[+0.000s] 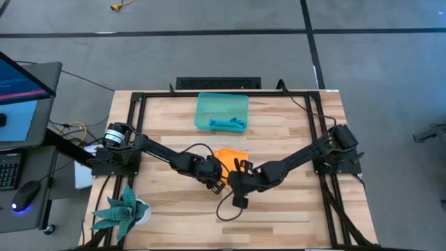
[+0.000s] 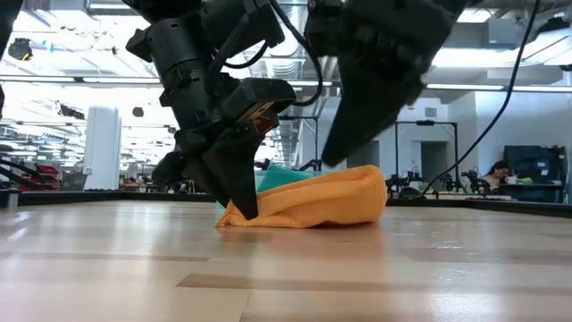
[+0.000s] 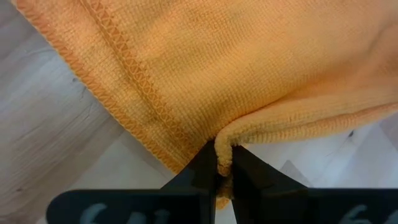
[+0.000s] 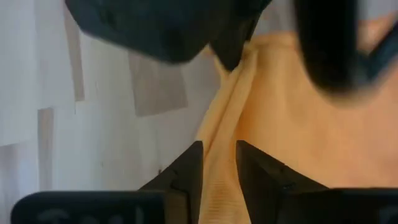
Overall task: Roll microfiber towels into tight, uniform cylinder then place into a basket
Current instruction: Roll the yellow microfiber cloth
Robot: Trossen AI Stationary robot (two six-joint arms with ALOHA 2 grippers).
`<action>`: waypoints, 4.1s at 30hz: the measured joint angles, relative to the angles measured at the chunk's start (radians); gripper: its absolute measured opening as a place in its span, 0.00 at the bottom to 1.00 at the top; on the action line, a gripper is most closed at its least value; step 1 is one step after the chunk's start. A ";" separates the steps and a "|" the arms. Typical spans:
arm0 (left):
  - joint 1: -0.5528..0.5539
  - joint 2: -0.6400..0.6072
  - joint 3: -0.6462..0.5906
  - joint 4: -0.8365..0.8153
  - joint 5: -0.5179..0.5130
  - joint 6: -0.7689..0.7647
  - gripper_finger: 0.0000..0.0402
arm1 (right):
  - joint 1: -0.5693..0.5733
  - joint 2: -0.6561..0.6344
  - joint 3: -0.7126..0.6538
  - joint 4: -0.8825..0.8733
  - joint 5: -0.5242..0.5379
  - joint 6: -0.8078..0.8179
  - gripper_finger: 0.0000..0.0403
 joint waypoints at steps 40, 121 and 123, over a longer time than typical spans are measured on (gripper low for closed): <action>0.000 0.002 0.000 0.004 0.000 0.028 0.04 | 0.038 0.082 -0.001 -0.118 0.245 0.019 0.29; -0.153 0.130 0.262 -0.259 -0.220 0.728 0.39 | -0.013 0.082 -0.090 -0.025 0.155 0.052 0.29; -0.142 0.129 0.262 -0.265 -0.224 0.719 0.39 | -0.013 0.082 -0.090 -0.026 0.154 0.052 0.29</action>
